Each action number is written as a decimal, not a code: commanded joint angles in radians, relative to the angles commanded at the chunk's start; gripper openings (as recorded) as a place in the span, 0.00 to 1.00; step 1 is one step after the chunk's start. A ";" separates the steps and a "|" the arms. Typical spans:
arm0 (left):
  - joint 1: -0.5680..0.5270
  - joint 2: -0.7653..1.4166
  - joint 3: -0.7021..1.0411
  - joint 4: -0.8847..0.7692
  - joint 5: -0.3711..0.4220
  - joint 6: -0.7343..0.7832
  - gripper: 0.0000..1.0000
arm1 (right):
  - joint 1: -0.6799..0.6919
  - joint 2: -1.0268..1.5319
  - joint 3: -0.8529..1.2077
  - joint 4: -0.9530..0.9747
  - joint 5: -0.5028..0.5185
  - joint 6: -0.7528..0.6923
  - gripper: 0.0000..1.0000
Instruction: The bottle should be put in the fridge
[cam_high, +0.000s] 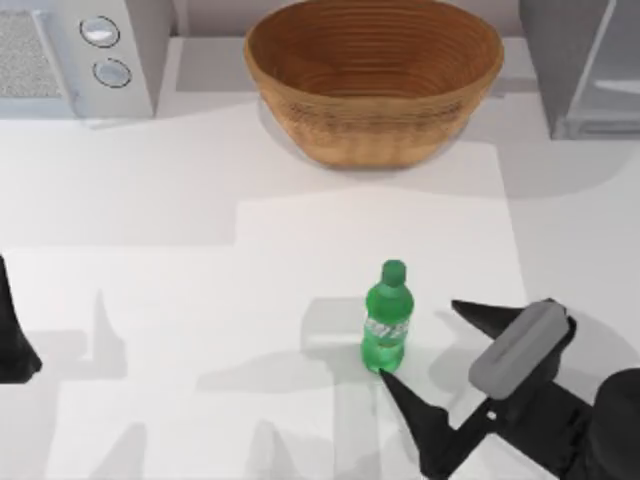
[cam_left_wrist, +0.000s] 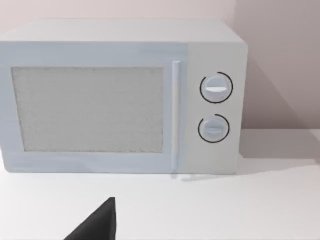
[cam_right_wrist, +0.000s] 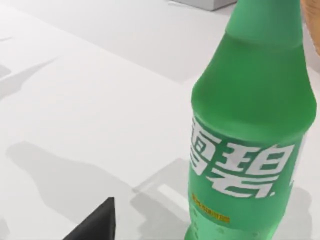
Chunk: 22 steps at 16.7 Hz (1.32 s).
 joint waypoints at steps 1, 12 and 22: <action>0.000 0.000 0.000 0.000 0.000 0.000 1.00 | 0.001 0.010 0.020 -0.009 0.000 0.000 1.00; 0.000 0.000 0.000 0.000 0.000 0.000 1.00 | 0.005 0.118 0.228 -0.108 0.005 0.000 1.00; 0.000 0.000 0.000 0.000 0.000 0.000 1.00 | 0.005 0.118 0.228 -0.108 0.005 0.000 0.33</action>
